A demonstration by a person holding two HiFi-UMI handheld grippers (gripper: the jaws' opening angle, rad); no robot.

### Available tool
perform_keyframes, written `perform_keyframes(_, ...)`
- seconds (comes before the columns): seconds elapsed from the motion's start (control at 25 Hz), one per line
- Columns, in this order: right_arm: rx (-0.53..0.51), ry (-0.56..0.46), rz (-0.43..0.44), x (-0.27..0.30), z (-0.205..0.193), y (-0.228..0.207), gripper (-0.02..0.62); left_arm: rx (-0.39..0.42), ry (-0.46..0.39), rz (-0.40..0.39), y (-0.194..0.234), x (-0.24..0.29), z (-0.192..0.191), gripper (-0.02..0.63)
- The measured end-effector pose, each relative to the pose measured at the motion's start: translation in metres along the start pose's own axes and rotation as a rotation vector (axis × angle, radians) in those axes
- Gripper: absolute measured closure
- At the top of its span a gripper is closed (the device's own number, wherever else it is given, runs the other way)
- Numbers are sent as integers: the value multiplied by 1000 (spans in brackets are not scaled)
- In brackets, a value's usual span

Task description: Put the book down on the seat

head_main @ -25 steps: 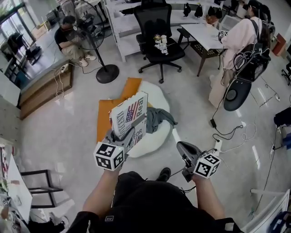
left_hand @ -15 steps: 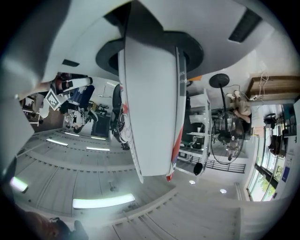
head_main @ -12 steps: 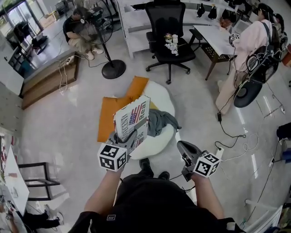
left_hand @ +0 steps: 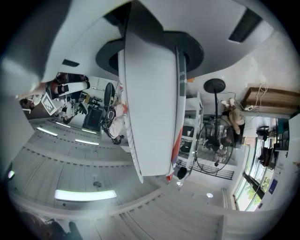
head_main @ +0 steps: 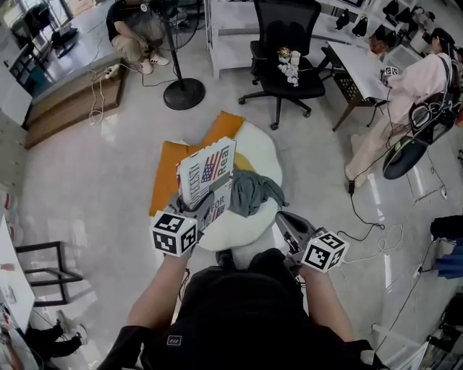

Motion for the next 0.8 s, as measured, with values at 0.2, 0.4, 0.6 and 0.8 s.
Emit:
perform_keyframes(0.2, 95, 94, 19, 25, -12, -33, 580, -78, 70, 41, 19, 28, -21, 449)
perform_keyframes(0.4, 119, 231, 25, 59, -24, -71, 580, -134, 121, 53, 30, 56, -47, 449)
perform_keyframes(0.6, 130, 285, 24, 109, -49, -113, 580, -146, 169, 53, 51, 98, -88, 449)
perform_keyframes(0.8, 149, 317, 37, 146, -91, -138, 580, -177, 214, 32, 63, 127, -137, 449)
Point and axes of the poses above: the fingertips, and each gripper's own axes: x forward along the fingers, y to its left, z out of its top, the point moved 10 cm from there along -x, backward along the fingers, and after that the axes turned 5 degrees about z, right-handed, at the moved point
